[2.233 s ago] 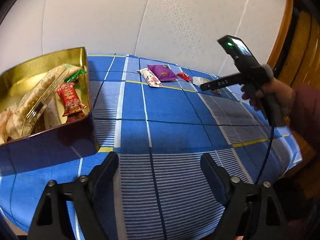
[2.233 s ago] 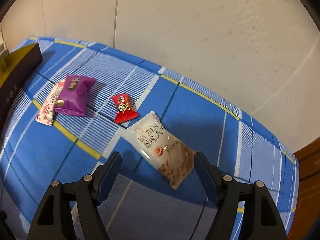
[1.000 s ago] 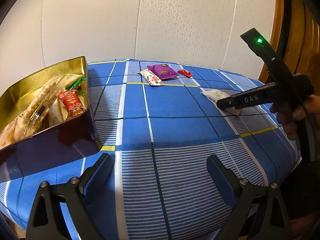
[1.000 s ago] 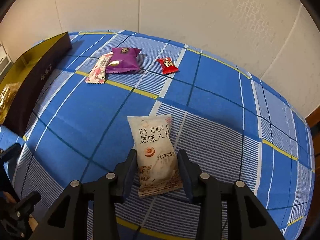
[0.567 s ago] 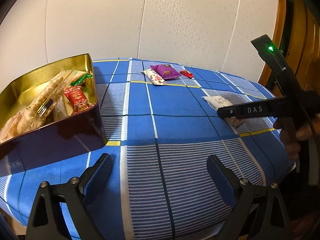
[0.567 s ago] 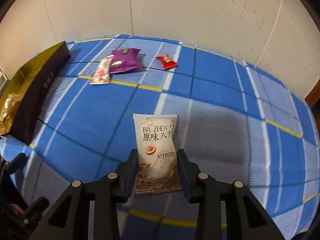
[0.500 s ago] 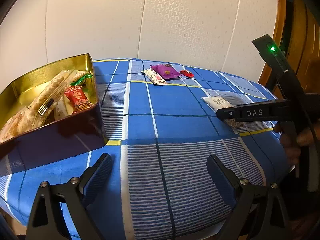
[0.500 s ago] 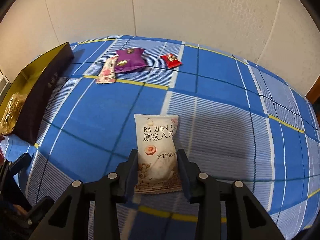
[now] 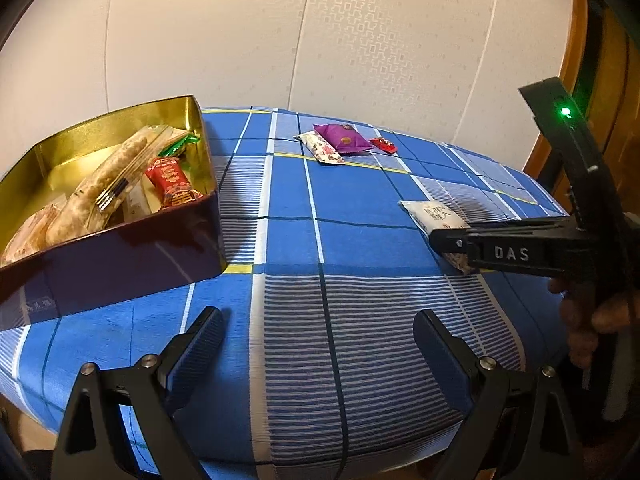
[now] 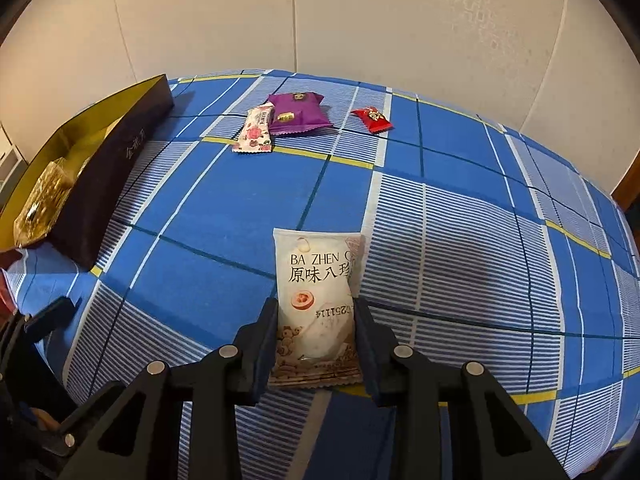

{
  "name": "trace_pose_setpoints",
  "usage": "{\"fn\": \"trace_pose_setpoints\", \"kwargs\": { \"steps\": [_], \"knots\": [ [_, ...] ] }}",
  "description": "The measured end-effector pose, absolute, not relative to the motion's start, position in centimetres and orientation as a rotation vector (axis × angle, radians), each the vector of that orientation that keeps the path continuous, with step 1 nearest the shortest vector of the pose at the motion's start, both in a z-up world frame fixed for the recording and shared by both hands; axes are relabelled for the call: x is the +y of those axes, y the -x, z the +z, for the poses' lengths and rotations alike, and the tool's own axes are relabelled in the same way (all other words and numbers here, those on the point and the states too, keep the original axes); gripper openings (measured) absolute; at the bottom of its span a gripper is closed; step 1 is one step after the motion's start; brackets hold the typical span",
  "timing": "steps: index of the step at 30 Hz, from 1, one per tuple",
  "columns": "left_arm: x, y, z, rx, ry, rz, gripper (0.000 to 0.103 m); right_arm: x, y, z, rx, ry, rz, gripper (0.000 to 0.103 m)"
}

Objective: Organize snacks
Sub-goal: 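Move the right tool to the white 'BA ZHEN' packet and grasp it, then carry the BA ZHEN packet into the gold tin and open the right gripper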

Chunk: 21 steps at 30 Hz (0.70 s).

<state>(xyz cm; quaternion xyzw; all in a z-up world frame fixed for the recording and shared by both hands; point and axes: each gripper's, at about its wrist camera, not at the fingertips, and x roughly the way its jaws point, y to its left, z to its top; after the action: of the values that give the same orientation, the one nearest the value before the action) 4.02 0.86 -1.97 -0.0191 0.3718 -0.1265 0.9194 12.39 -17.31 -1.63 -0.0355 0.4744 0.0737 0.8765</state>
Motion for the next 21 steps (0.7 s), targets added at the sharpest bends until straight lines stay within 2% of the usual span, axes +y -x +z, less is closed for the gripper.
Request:
{"fn": "trace_pose_setpoints", "kwargs": {
  "steps": [7, 21],
  "knots": [
    [0.4, -4.1, -2.2, 0.765, 0.008, -0.238, 0.096, -16.8, -13.0, -1.8, 0.983, 0.084, 0.167, 0.036],
    [2.2, -4.8, -1.5, 0.794, 0.114, -0.295, 0.096, -14.5, -16.2, -1.9, 1.012, 0.098, 0.19, 0.035]
  ]
}}
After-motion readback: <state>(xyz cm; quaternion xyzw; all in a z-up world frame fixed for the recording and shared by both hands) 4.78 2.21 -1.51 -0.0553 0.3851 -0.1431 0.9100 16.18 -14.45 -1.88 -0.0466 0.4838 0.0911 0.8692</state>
